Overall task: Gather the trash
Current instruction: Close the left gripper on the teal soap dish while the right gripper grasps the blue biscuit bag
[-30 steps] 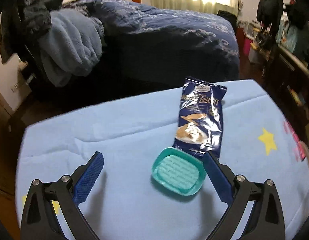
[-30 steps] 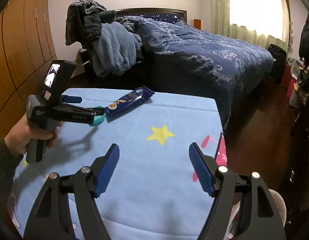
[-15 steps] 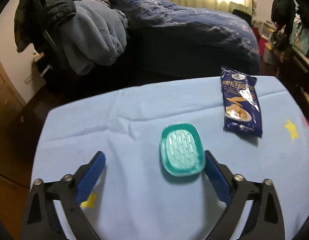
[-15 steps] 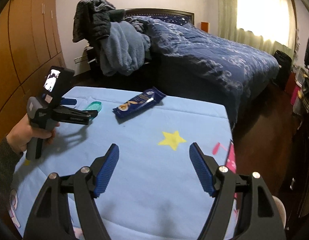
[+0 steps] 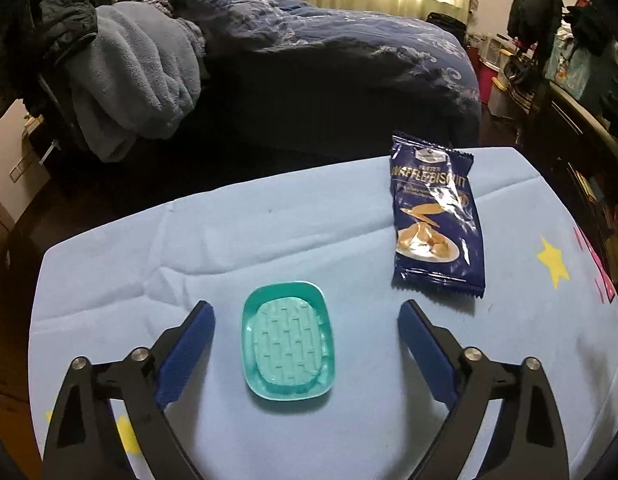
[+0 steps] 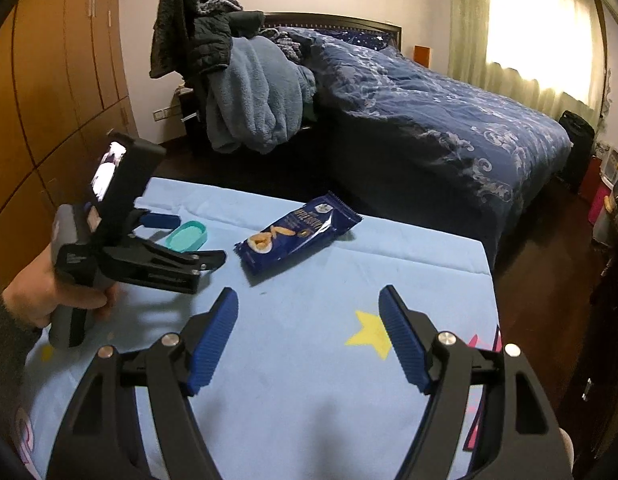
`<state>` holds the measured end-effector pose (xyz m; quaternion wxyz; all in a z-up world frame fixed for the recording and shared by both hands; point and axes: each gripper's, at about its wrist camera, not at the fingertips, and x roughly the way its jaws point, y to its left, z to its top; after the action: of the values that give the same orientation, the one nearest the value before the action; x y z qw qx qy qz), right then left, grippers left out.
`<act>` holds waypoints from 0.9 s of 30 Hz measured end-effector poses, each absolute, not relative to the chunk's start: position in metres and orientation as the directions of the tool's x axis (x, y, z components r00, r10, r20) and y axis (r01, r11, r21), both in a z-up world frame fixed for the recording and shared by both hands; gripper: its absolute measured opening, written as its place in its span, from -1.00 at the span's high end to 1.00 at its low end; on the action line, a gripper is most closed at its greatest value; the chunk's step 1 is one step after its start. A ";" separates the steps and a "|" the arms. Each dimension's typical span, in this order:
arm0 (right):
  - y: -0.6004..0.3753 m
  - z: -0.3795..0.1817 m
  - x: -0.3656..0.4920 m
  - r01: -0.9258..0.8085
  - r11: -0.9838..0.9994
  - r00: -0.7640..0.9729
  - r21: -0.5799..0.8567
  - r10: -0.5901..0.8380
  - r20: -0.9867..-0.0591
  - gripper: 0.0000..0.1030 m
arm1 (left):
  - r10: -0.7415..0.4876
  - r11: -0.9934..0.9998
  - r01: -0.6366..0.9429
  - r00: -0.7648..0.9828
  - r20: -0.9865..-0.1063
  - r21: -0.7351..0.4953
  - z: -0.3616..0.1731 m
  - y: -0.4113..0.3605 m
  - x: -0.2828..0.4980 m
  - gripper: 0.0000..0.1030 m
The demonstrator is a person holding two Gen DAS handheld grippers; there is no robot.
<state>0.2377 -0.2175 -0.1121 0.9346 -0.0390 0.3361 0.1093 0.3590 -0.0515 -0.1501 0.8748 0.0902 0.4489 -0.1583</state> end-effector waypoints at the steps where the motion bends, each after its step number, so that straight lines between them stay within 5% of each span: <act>1: -0.218 -0.112 0.245 -0.224 0.975 0.750 0.006 0.176 -0.638 -0.43 | -0.194 0.934 0.356 0.549 -0.813 0.017 -0.150 -0.050 0.358 -0.71; 2: -0.219 -0.113 0.250 -0.219 0.976 0.748 0.012 0.176 -0.640 -0.43 | -0.194 0.936 0.352 0.553 -0.810 0.017 -0.149 -0.049 0.358 -0.58; 5: -0.219 -0.116 0.278 -0.199 0.979 0.724 0.052 0.183 -0.665 -0.43 | -0.176 0.949 0.315 0.572 -0.801 0.017 -0.144 -0.041 0.358 0.21; 23: -0.165 -0.171 0.394 -0.050 0.991 0.530 0.128 0.135 -0.837 -0.43 | -0.180 0.946 0.325 0.582 -0.793 0.024 -0.144 -0.025 0.349 0.21; 26: -0.154 -0.172 0.393 -0.036 0.999 0.570 0.009 0.028 -0.821 -0.07 | -0.178 0.946 0.324 0.586 -0.790 0.027 -0.144 -0.025 0.348 0.21; 27: -0.152 -0.171 0.393 -0.044 0.999 0.579 0.004 0.029 -0.815 0.30 | -0.178 0.946 0.323 0.588 -0.789 0.027 -0.144 -0.025 0.347 0.21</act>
<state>0.3926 -0.1521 -0.1707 0.8884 -0.0082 0.4585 0.0205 0.3475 -0.0248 -0.1443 0.8870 0.0838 0.4316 -0.1412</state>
